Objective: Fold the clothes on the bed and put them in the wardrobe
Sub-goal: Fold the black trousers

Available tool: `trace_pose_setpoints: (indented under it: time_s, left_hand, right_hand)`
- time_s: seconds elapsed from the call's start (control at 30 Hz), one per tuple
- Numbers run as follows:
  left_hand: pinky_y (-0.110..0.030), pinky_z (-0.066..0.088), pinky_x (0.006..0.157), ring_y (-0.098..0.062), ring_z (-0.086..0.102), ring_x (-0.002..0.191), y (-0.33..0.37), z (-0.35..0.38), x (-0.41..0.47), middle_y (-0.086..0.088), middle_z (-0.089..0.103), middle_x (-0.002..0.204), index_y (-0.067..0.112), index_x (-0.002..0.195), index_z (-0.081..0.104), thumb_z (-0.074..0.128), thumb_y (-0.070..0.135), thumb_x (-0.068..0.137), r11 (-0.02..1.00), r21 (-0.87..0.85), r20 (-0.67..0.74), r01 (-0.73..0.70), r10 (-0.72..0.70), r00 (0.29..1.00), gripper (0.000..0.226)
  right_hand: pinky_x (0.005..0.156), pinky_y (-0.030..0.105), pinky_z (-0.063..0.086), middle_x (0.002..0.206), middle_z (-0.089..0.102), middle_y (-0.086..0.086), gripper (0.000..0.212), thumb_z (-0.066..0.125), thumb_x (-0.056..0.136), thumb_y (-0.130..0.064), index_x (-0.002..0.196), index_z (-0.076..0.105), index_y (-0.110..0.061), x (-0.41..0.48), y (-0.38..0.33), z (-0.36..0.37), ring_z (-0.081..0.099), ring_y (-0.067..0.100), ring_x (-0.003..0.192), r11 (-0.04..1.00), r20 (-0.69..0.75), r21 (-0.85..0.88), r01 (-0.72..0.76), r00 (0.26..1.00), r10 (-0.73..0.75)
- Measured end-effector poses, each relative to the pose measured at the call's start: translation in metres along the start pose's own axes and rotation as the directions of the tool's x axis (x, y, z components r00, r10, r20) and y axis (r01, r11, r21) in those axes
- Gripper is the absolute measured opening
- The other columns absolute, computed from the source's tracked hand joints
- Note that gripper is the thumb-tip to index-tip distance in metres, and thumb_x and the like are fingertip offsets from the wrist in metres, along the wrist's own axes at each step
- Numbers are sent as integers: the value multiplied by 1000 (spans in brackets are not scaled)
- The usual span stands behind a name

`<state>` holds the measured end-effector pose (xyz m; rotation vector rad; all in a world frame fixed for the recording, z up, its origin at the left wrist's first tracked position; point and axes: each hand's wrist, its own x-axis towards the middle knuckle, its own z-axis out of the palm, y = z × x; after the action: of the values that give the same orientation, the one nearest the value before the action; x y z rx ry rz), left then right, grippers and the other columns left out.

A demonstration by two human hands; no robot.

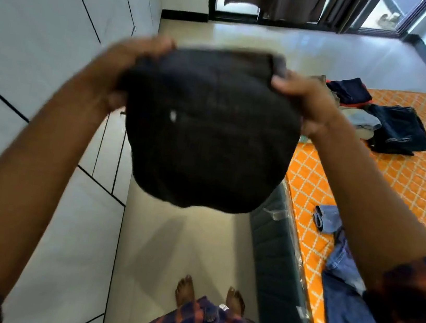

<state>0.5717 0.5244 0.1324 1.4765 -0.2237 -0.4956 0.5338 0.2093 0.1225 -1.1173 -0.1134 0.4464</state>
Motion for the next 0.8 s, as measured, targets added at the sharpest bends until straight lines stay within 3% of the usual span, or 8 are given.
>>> trace_pose_setpoints:
  time_s: [0.1, 0.17, 0.23, 0.33, 0.43, 0.53, 0.67, 0.8]
  left_hand:
    - [-27, 56, 76, -13, 62, 86, -19, 5, 9, 6, 73, 80, 21, 90, 68, 47, 28, 104, 974, -190, -164, 125, -157, 974, 27]
    - [-23, 55, 61, -13, 58, 80, -53, 12, 3, 1, 72, 79, 19, 86, 62, 41, 24, 107, 949, -221, -284, 226, -284, 916, 30]
    - [-27, 52, 63, -15, 59, 75, -100, 18, -14, -10, 72, 100, 19, 85, 62, 39, 27, 108, 921, -210, -358, 328, -385, 851, 34]
    - [-40, 49, 93, -29, 69, 104, -169, 25, -50, -14, 70, 123, 19, 104, 80, 43, 57, 97, 729, -493, -70, 475, -578, 813, 54]
    - [-45, 48, 103, -32, 65, 115, -203, 16, -63, -19, 66, 128, 10, 119, 74, 63, 37, 86, 705, -473, 2, 529, -599, 800, 44]
    - [-44, 50, 103, -36, 64, 115, -220, 10, -63, -26, 63, 130, -4, 127, 64, 59, 4, 92, 736, -318, -61, 597, -645, 762, 37]
    - [-37, 57, 87, -33, 67, 110, -237, 21, -73, -20, 71, 118, -1, 119, 68, 60, 3, 96, 775, -226, -154, 591, -627, 764, 25]
    - [-34, 57, 82, -30, 70, 103, -246, 37, -76, -13, 76, 101, 7, 103, 73, 70, 8, 91, 804, -192, -249, 563, -595, 765, 12]
  right_hand:
    - [82, 42, 62, 104, 74, 23, 44, 47, 105, -33, 116, 69, 4, 43, -31, 12, 74, 33, 94, 955, -129, 297, -4, 991, 44]
    - [89, 43, 60, 109, 75, 18, 75, 34, 101, -66, 105, 79, -6, 49, 0, 2, 72, 32, 103, 957, -217, 274, -97, 963, 160]
    - [98, 40, 54, 118, 74, 9, 74, 35, 96, -75, 100, 83, -20, 26, 67, -11, 67, 29, 115, 944, -336, 230, -237, 891, 305]
    - [114, 47, 41, 139, 63, 9, 77, 46, 87, -79, 130, 70, -19, -31, 187, -13, 58, 31, 131, 791, -242, 434, -430, 791, 563]
    - [101, 39, 51, 135, 66, 9, 61, 61, 92, -56, 136, 64, -14, -45, 240, -11, 64, 26, 120, 773, -307, 389, -502, 720, 622]
    - [79, 30, 51, 119, 72, 8, 41, 72, 90, -18, 128, 66, -4, -37, 252, -12, 67, 19, 99, 820, -501, 220, -529, 659, 560]
    - [80, 31, 49, 108, 74, 5, 30, 71, 91, -14, 120, 68, -6, -47, 266, -11, 67, 18, 96, 811, -592, 113, -574, 617, 519]
    - [87, 34, 55, 129, 62, 1, 60, 74, 89, -10, 143, 49, -21, -56, 279, -10, 64, 17, 107, 886, -709, 101, -452, 592, 383]
